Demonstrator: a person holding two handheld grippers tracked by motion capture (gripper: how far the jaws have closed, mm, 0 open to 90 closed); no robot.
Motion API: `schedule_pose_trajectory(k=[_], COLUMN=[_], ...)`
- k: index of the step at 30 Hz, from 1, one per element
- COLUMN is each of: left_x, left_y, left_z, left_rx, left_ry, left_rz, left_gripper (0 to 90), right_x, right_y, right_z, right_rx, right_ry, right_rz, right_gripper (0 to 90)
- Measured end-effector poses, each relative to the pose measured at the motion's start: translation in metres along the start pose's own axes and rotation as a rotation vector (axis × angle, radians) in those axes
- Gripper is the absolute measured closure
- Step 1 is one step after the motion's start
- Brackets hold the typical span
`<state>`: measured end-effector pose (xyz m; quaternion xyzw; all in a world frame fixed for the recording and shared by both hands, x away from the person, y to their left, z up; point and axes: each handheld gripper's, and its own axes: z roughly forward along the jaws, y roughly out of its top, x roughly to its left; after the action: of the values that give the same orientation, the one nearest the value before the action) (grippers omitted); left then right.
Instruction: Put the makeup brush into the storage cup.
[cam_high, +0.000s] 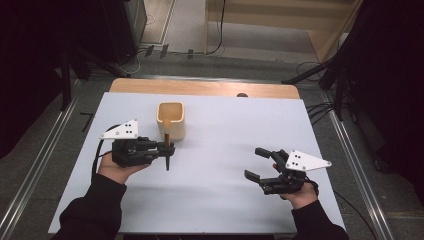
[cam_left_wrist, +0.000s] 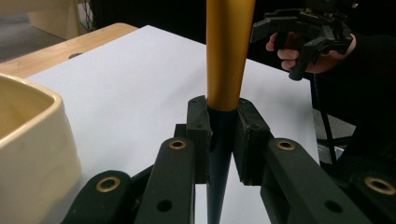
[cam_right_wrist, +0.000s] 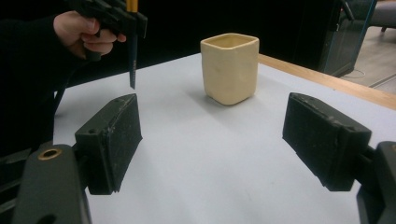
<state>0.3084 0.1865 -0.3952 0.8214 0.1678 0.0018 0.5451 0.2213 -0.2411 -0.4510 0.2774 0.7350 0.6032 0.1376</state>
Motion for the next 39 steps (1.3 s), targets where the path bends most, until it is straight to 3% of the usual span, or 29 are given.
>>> schedule_pose_trajectory(k=[21,28,39], left_x=[0.019,0.024,0.046], left_y=[0.035,0.046,0.063], left_z=[-0.004,-0.006,-0.004], left_rx=[0.021,0.026,-0.016], left_ry=[0.032,0.043,0.08], left_rz=[-0.013,0.002,0.013], left_gripper=[79.7,79.7,79.7], right_x=[0.001,0.001,0.001], right_y=[-0.001,-0.001,-0.001], right_z=[0.002,0.002,0.002], right_rx=[0.008,0.006,0.01], right_ry=[0.005,0.005,0.008], right_rz=[-0.002,0.001,0.005], right_gripper=[20.5,20.5,20.7])
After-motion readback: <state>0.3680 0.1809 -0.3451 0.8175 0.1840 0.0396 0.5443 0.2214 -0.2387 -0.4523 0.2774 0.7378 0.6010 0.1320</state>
